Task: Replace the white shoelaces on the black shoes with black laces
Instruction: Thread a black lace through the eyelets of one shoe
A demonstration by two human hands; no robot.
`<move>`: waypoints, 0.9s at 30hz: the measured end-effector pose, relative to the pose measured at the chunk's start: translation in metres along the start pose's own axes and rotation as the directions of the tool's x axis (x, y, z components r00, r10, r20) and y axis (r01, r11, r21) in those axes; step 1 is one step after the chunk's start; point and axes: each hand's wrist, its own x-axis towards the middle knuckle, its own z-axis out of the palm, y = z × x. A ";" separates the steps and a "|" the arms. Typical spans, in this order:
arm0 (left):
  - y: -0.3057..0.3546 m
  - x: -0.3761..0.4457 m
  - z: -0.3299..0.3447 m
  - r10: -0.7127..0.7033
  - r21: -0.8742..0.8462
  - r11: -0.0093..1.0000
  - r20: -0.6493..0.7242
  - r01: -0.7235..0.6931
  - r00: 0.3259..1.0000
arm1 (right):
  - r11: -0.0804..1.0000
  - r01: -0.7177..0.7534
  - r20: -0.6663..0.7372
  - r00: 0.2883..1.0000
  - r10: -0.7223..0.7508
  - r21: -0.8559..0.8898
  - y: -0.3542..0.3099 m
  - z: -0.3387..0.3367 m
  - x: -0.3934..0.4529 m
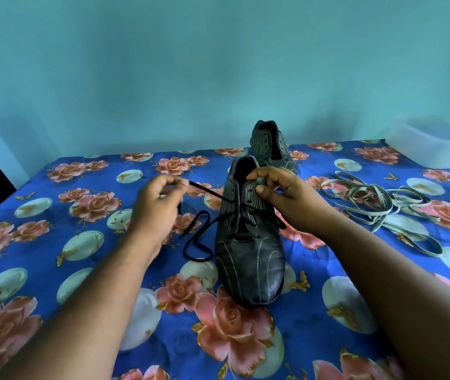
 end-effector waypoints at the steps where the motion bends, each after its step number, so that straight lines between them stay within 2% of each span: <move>1: 0.000 0.003 -0.005 -0.029 -0.006 1.000 -0.084 0.028 0.996 | 1.000 -0.007 0.001 1.000 0.007 0.000 0.000 0.000 0.000; 3: -0.003 0.009 -0.011 -0.040 0.007 0.999 -0.203 0.042 0.978 | 1.000 -0.011 0.005 1.000 0.011 0.001 -0.001 0.000 0.000; 5: -0.007 0.012 -0.012 0.031 0.127 0.992 -0.222 -0.002 0.975 | 1.000 -0.008 0.003 1.000 0.008 -0.006 -0.002 0.000 0.000; 8: -0.013 0.011 -0.006 0.262 0.324 0.916 -0.035 -0.237 0.964 | 1.000 -0.008 0.000 1.000 0.008 -0.009 -0.004 0.000 -0.001; 11: -0.016 0.004 0.008 0.365 0.349 0.836 0.221 -0.423 0.904 | 1.000 -0.011 0.005 1.000 0.011 -0.014 -0.005 -0.001 -0.002; 13: -0.017 -0.001 0.017 0.361 0.303 0.842 0.296 -0.446 0.884 | 1.000 -0.014 0.007 1.000 0.014 -0.015 -0.006 -0.001 -0.002; 16: -0.013 -0.003 0.018 0.365 0.254 0.856 0.319 -0.450 0.875 | 1.000 -0.023 0.005 1.000 0.023 -0.007 -0.006 -0.001 -0.002; 19: -0.007 -0.001 0.011 0.333 0.149 0.915 0.251 -0.376 0.909 | 1.000 -0.009 0.006 1.000 0.009 -0.010 -0.005 -0.001 -0.001; 23: -0.006 0.006 -0.003 0.137 0.179 0.975 -0.007 -0.133 0.991 | 1.000 -0.011 0.014 1.000 0.012 -0.012 -0.004 -0.003 -0.001; 27: -0.014 0.017 -0.019 0.000 0.189 0.981 -0.240 0.046 0.971 | 1.000 0.006 0.015 1.000 -0.006 -0.010 -0.003 -0.003 -0.001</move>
